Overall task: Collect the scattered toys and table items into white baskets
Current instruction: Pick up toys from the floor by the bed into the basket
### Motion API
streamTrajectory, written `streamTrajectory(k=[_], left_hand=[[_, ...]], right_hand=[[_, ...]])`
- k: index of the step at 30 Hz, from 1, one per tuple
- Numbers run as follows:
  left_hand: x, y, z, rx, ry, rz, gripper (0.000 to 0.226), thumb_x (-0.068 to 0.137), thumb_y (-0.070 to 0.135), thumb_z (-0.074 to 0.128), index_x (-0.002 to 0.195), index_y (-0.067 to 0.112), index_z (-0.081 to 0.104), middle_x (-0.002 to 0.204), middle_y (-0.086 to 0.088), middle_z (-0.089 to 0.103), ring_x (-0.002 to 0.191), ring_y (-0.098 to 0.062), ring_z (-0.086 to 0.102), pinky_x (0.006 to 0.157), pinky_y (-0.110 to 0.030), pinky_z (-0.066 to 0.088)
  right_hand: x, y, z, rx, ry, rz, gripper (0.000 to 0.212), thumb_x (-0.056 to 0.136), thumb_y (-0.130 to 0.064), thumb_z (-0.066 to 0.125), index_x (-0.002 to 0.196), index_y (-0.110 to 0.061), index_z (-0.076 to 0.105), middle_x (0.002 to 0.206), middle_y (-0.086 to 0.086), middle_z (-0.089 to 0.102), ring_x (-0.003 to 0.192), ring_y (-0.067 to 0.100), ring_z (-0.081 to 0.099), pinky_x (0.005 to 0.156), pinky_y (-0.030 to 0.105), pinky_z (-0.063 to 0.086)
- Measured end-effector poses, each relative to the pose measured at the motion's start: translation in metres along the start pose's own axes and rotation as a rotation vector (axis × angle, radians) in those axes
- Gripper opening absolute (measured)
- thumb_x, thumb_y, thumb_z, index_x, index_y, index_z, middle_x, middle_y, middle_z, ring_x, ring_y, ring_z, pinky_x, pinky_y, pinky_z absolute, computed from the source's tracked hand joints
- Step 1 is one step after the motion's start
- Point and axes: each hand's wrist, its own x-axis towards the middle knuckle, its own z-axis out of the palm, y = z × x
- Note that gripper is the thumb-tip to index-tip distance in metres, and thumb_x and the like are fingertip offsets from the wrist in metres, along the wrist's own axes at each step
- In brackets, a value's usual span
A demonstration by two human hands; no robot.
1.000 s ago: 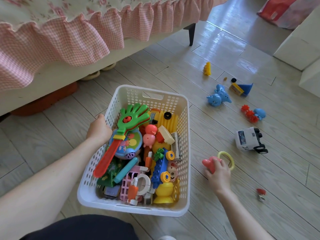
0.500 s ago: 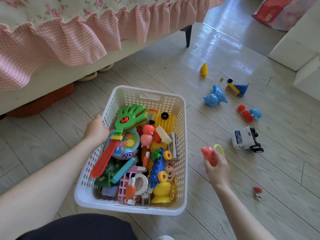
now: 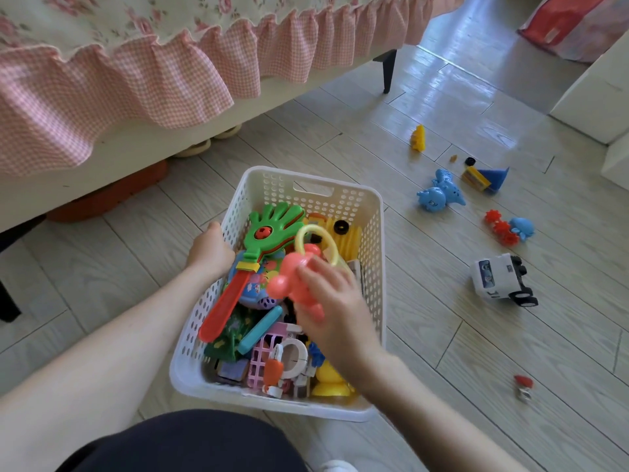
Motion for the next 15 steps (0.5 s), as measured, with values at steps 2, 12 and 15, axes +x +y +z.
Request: streamTrajectory(k=[2, 12, 15], left_hand=[[0.0, -0.001, -0.001, 0.004, -0.002, 0.002, 0.021, 0.089, 0.0, 0.042, 0.11, -0.003, 0.043, 0.115, -0.027, 0.055, 0.102, -0.04, 0.053, 0.067, -0.035, 0.034], [0.002, -0.002, -0.002, -0.009, -0.035, -0.025, 0.025, 0.09, 0.0, 0.042, 0.115, -0.001, 0.042, 0.118, -0.024, 0.054, 0.105, -0.039, 0.053, 0.071, -0.036, 0.038], [0.002, -0.002, -0.001, -0.022, -0.037, -0.03, 0.027, 0.09, 0.001, 0.043, 0.117, 0.0, 0.042, 0.119, -0.023, 0.054, 0.105, -0.038, 0.054, 0.074, -0.037, 0.041]], right_hand=[[-0.008, -0.01, 0.012, -0.088, -0.089, -0.061, 0.037, 0.074, -0.012, 0.074, 0.109, -0.01, 0.064, 0.119, 0.011, 0.063, 0.103, 0.036, 0.059, 0.069, 0.039, 0.056], [-0.038, -0.023, 0.049, -0.096, -0.429, -0.196, 0.029, 0.088, -0.029, 0.052, 0.109, -0.015, 0.065, 0.121, 0.009, 0.061, 0.106, 0.031, 0.058, 0.065, 0.037, 0.055], [-0.03, -0.011, 0.036, 0.099, -0.302, -0.124, 0.024, 0.089, -0.018, 0.055, 0.102, -0.004, 0.069, 0.111, 0.014, 0.066, 0.099, 0.029, 0.064, 0.074, 0.039, 0.057]])
